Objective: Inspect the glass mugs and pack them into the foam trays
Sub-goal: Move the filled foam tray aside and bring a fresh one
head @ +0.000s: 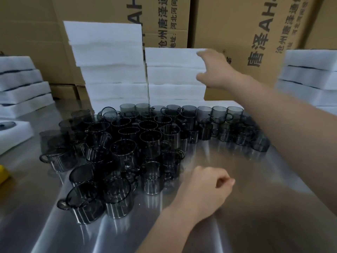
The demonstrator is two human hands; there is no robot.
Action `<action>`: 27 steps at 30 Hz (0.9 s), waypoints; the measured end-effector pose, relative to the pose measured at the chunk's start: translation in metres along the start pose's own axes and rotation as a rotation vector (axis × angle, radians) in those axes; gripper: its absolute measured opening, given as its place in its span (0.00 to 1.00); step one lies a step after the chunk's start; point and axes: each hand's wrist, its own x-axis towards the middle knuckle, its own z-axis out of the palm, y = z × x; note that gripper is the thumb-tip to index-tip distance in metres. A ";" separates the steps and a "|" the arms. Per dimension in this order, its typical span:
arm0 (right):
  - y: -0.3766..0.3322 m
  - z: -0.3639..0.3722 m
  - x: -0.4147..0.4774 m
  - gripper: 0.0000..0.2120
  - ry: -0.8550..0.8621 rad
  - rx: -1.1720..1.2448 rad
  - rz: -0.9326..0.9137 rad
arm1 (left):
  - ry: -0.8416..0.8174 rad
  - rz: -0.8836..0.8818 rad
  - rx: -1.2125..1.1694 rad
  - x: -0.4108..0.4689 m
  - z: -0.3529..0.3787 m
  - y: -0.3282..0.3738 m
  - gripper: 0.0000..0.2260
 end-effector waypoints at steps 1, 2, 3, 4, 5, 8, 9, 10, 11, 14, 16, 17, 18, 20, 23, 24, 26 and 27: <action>-0.008 -0.002 0.014 0.34 -0.006 -0.026 0.004 | -0.001 -0.003 0.003 0.000 0.000 -0.001 0.12; -0.014 -0.003 0.027 0.34 -0.006 -0.048 0.017 | -0.001 -0.007 0.000 0.000 -0.001 -0.001 0.12; -0.020 -0.003 0.037 0.34 -0.004 -0.075 0.031 | 0.001 -0.010 -0.001 0.001 -0.001 -0.002 0.12; -0.024 -0.002 0.047 0.35 -0.009 -0.108 0.042 | 0.008 -0.009 0.008 0.001 -0.001 -0.002 0.12; -0.028 -0.001 0.055 0.35 -0.020 -0.138 0.052 | 0.017 -0.005 0.022 0.001 -0.001 -0.002 0.12; -0.030 0.005 0.072 0.36 -0.078 -0.215 0.093 | 0.045 0.020 0.022 0.002 0.000 -0.003 0.11; -0.029 0.007 0.075 0.36 -0.097 -0.243 0.104 | 0.043 0.026 0.011 0.002 0.000 -0.004 0.11; -0.028 0.010 0.078 0.35 -0.108 -0.271 0.109 | 0.042 0.028 0.003 0.003 -0.001 -0.004 0.11; -0.026 0.012 0.079 0.33 -0.103 -0.298 0.111 | 0.048 0.028 -0.001 0.003 -0.001 -0.005 0.11; -0.023 0.013 0.082 0.30 -0.035 -0.366 0.108 | 0.070 0.033 -0.013 0.005 -0.002 -0.007 0.11; -0.023 0.013 0.084 0.28 0.006 -0.367 0.108 | 0.068 0.036 -0.017 0.006 -0.002 -0.008 0.11; -0.023 0.013 0.083 0.27 0.028 -0.352 0.109 | 0.063 0.033 -0.017 0.006 -0.001 -0.008 0.11; -0.022 0.013 0.081 0.26 0.052 -0.335 0.107 | 0.059 0.030 -0.019 0.006 -0.001 -0.009 0.11; -0.020 0.013 0.077 0.26 0.108 -0.318 0.097 | 0.058 0.028 -0.028 0.005 0.000 -0.010 0.11; -0.020 0.010 0.068 0.24 0.202 -0.313 0.062 | 0.062 0.021 -0.028 0.006 -0.001 -0.010 0.11; -0.021 0.007 0.062 0.24 0.239 -0.300 0.049 | 0.060 0.019 -0.030 0.007 -0.001 -0.010 0.11; -0.021 -0.001 0.046 0.22 0.319 -0.241 0.012 | 0.068 0.014 -0.044 0.006 -0.002 -0.010 0.11; -0.022 -0.006 0.035 0.22 0.340 -0.201 -0.009 | 0.090 0.019 -0.052 0.006 -0.002 -0.011 0.11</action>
